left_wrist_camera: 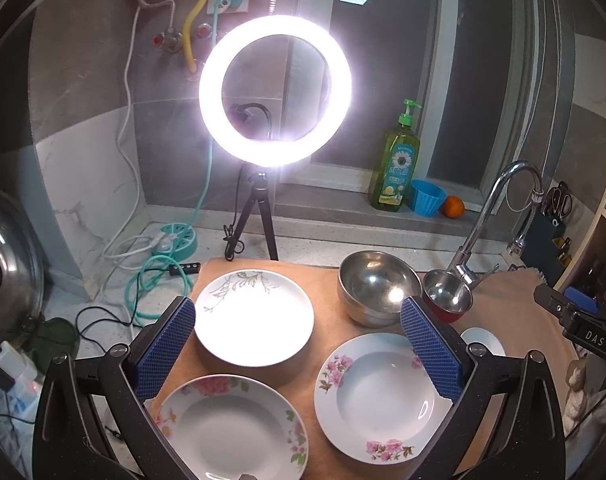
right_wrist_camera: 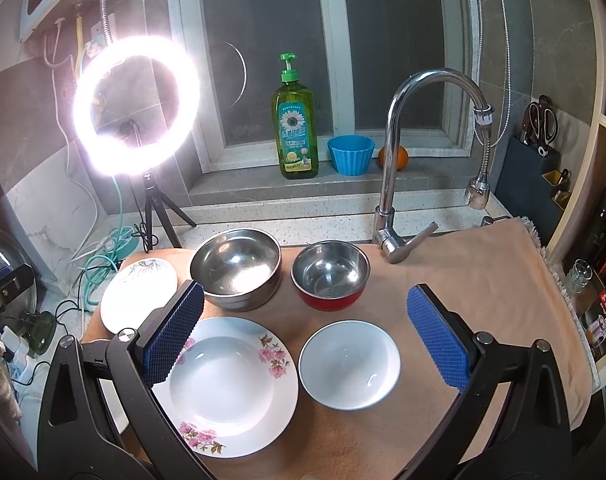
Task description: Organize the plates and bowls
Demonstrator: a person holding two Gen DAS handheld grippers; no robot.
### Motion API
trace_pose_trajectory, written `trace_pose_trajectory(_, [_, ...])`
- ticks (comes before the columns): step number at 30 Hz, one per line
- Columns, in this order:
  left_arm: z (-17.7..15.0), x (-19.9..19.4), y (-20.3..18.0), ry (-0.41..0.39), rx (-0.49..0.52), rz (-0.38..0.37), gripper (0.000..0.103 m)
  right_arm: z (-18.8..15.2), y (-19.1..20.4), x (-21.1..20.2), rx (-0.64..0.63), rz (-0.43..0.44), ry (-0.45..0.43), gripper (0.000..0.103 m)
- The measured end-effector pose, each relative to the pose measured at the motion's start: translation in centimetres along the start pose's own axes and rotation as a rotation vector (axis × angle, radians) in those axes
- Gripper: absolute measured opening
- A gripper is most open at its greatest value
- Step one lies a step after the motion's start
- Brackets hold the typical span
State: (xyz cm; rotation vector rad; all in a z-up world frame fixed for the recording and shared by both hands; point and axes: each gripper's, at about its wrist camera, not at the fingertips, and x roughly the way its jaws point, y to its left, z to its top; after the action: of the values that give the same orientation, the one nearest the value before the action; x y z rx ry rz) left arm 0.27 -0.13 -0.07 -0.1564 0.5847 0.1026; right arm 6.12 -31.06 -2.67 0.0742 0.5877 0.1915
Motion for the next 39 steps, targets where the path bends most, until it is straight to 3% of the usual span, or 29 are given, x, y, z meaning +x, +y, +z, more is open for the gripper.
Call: trace_pose_trajectory(39, [0.1,0.2,0.0,0.005,0.005,-0.001,0.102,-0.6,0.1,0.8,0.004,0.005,0.015,0.103])
